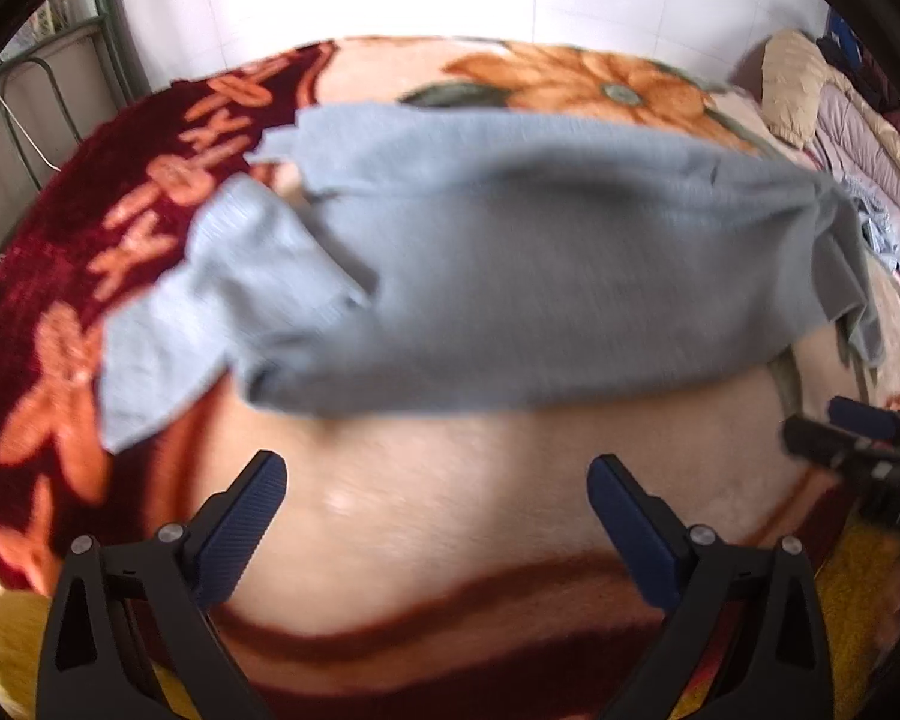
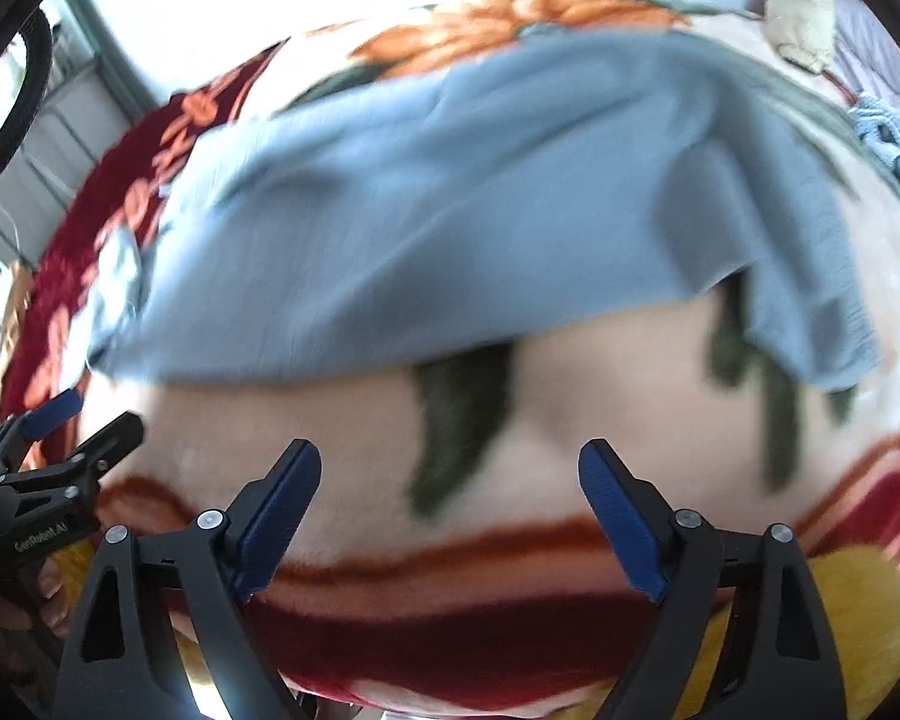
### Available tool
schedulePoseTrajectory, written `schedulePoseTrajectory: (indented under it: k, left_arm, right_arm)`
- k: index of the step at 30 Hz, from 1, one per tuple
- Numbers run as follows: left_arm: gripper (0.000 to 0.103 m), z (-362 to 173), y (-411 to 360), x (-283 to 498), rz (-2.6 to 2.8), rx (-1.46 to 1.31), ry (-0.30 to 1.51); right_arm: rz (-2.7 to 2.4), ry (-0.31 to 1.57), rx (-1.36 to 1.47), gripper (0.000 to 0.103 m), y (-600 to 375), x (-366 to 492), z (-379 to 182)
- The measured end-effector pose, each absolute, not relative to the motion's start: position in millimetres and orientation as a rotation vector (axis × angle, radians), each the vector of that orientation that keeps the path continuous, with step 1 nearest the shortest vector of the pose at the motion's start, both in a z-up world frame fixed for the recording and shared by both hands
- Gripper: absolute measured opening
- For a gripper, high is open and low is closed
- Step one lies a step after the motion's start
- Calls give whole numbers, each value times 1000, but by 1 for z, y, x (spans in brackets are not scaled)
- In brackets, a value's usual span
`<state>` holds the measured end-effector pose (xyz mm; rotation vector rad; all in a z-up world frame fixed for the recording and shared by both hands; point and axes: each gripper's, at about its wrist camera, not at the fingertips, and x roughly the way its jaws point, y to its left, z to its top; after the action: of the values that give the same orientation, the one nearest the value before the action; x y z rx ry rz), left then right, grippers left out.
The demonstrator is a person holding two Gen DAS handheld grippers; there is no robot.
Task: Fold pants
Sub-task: 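Move both grippers toward the grey sweatpants legs and cuffs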
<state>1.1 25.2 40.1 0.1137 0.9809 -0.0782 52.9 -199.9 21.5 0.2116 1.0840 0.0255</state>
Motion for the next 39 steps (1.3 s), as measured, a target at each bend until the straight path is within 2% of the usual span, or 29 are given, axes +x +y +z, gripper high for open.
schedulePoseTrajectory:
  k: [2, 8, 12, 15, 19, 23, 32, 35, 39]
  left_arm:
    - [102, 55, 35, 3, -58, 128, 950]
    - [102, 71, 91, 35, 22, 48, 1071]
    - [102, 84, 129, 47, 83, -30, 1121]
    - [102, 77, 161, 60, 92, -154, 1177]
    - [102, 77, 189, 62, 195, -144, 1106]
    - [102, 67, 208, 67, 245, -187, 1112]
    - [100, 46, 191, 86, 266, -130, 1177]
    - [100, 39, 183, 89, 249, -130, 1202]
    - [100, 27, 173, 91, 225, -104, 1226]
  right_arm:
    - [-7, 1046, 202, 90, -217, 56, 41]
    - [-114, 978, 125, 90, -273, 51, 79]
    - [-212, 979, 143, 90, -318, 46, 86]
    - [-277, 992, 178, 90, -352, 46, 82]
    - [-351, 1015, 259, 90, -391, 49, 67]
    - [-376, 1038, 304, 89, -409, 50, 52]
    - [-318, 1122, 314, 89, -404, 76, 19]
    - [-269, 1181, 291, 84, -393, 85, 7]
    - [-266, 1245, 256, 83, -385, 93, -4]
